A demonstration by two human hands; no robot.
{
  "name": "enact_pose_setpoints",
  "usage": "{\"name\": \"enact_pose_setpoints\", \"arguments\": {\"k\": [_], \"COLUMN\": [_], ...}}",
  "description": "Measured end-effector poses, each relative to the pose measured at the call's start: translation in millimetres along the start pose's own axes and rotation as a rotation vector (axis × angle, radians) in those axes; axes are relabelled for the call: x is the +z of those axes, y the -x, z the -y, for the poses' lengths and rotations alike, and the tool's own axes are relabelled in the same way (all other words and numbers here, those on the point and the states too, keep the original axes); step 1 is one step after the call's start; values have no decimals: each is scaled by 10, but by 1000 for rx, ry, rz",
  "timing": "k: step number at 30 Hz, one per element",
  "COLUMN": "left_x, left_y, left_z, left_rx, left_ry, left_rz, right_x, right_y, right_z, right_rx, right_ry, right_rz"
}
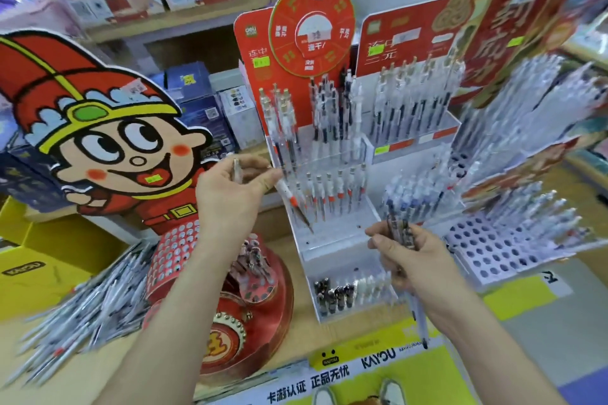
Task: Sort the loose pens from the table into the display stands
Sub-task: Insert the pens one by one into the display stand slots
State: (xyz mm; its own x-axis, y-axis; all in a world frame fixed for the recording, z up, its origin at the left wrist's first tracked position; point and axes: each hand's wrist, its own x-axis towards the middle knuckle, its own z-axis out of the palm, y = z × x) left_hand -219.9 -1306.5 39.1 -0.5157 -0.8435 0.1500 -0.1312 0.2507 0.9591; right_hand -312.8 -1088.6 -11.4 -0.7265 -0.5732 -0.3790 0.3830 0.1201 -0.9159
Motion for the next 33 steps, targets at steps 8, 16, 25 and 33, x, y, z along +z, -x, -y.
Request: {"name": "enact_pose_setpoints", "arguments": {"k": [8,16,25,33], "left_x": [156,138,-1,256], "left_y": [42,118,280,56], "left_z": [204,160,321,441], "left_rx": [77,124,105,-7], "left_ry": [-172,-251,-280,-352], "left_rz": [-139,-70,-49,10], "right_x": [-156,-177,-50,136], "right_y": [-128,-221,-292,-315], "right_z": [7,59,26,65], "right_rx": [34,41,79,132], "right_ry": [8,-15,-55,-101], "right_rz": [66,146,203,353]}}
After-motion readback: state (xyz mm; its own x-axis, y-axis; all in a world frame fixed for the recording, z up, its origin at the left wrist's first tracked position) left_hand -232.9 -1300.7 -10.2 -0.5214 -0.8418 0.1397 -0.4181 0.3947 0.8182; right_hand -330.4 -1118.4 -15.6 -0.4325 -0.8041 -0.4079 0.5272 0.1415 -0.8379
